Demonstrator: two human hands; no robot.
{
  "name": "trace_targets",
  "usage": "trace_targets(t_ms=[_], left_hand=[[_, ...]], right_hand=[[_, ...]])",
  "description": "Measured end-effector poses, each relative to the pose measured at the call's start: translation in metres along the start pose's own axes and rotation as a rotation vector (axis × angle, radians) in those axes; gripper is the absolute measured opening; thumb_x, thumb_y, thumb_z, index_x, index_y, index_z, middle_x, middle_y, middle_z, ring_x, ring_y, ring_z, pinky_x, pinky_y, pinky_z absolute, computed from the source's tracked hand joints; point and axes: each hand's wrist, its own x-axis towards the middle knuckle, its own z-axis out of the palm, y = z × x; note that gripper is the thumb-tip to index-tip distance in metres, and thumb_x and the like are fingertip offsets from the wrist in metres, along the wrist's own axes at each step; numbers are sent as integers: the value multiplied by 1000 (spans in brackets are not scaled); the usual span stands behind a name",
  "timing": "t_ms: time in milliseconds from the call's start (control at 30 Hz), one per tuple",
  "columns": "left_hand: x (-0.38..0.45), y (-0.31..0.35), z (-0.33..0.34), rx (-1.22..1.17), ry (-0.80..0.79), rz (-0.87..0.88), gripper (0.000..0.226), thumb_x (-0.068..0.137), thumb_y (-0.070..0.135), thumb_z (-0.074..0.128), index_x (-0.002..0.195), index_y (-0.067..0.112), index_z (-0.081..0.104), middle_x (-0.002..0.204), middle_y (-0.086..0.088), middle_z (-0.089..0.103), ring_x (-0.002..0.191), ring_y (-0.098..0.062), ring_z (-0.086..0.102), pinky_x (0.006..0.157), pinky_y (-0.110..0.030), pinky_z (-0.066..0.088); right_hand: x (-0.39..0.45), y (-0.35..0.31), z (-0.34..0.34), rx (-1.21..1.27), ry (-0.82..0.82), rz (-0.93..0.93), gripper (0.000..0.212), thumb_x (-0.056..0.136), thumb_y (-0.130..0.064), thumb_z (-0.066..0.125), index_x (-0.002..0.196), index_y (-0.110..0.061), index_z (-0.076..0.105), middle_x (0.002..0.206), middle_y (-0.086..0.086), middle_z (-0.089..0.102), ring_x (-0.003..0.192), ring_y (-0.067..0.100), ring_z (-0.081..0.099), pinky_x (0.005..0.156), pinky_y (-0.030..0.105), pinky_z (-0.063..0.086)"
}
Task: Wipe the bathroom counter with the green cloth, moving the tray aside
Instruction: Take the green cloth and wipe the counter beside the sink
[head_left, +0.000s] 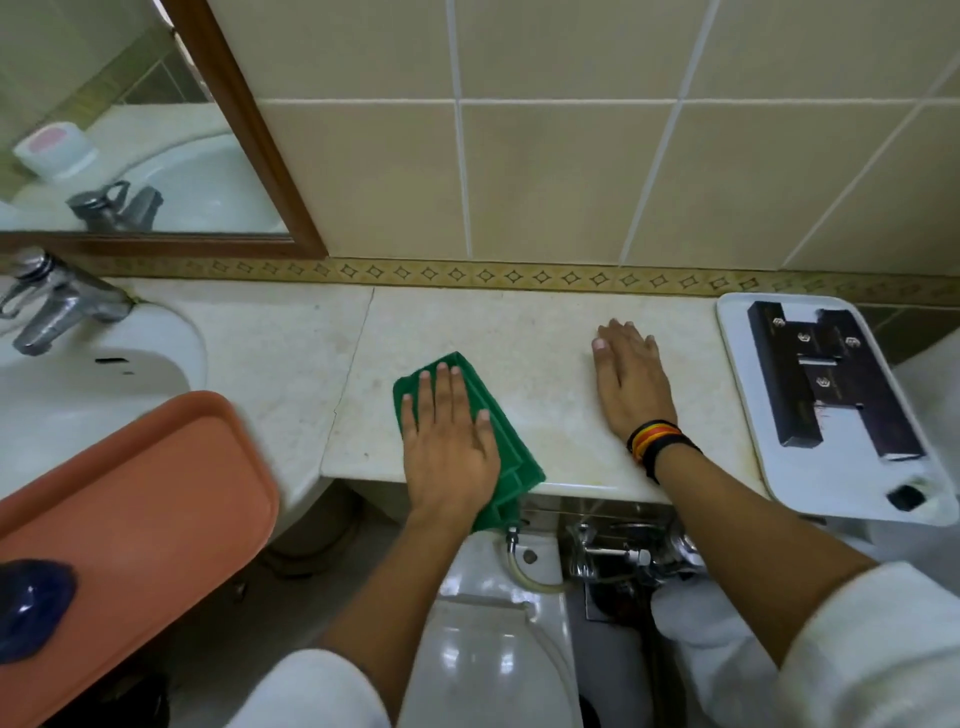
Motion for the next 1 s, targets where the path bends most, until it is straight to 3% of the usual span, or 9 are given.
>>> trace_targets(t_ms=[233,333,400,467,567,667,767,867,1000], left_hand=[[79,-108,-28,22,79,-221,66,108,39,20,164,4,18,172,-17,22,160,-35,19,130,-53,13],[90,-116,-28,44,102,-261,64,109,36,24,165,5,19,172,-15,22,160,-33,17,130,-51,10],[89,-113,-27,34,93,-253,64,109,37,24,165,5,18,173,-14,20,160,-33,16,130,-50,9],[91,-117,-26,34,103,-229,64,110,37,24,165,4,18,173,-15,20,160,-34,16,130,-50,9],[98,-142,-30,55,84,-216,64,110,36,25,164,3,18,172,-18,21,159,-36,18,130,-52,10],[107,-158,-36,58,102,-232,62,111,34,28,163,1,20,170,-21,23,158,-39,20,129,-55,12],[111,-154,-35,72,105,-228,62,111,32,30,162,-1,21,169,-23,24,157,-41,20,128,-56,12],[108,-144,-35,72,83,-255,63,110,32,29,161,-4,22,169,-25,23,158,-42,19,128,-57,13],[105,-127,-43,109,15,-265,67,110,37,20,163,-4,16,172,-23,16,160,-39,16,129,-53,16]], right_hand=[[-7,5,-3,50,-8,-4,54,109,-41,29,149,-10,49,161,9,42,152,20,30,127,34,11],[-19,-10,-19,213,46,49,49,107,-43,41,145,-15,55,153,6,52,145,19,42,123,34,25],[-56,-21,-37,383,130,127,37,103,-42,53,128,-19,67,131,3,69,122,14,61,109,36,47],[-114,-22,-59,579,247,324,28,99,-39,62,102,-13,74,98,6,76,86,12,72,79,33,61],[-199,22,-91,793,430,778,41,95,-36,68,95,5,68,79,23,69,49,17,65,41,24,52],[-214,57,-121,800,464,1003,40,92,-40,71,88,0,64,85,29,66,58,30,62,41,30,56],[-179,74,-135,757,478,946,38,89,-39,75,80,-4,63,77,24,68,61,33,64,52,35,60],[-158,86,-135,807,524,982,39,86,-27,79,85,10,65,84,30,70,65,38,71,45,32,59],[-156,86,-138,896,537,1019,23,89,-3,71,99,16,61,83,32,69,42,21,69,39,23,54]])
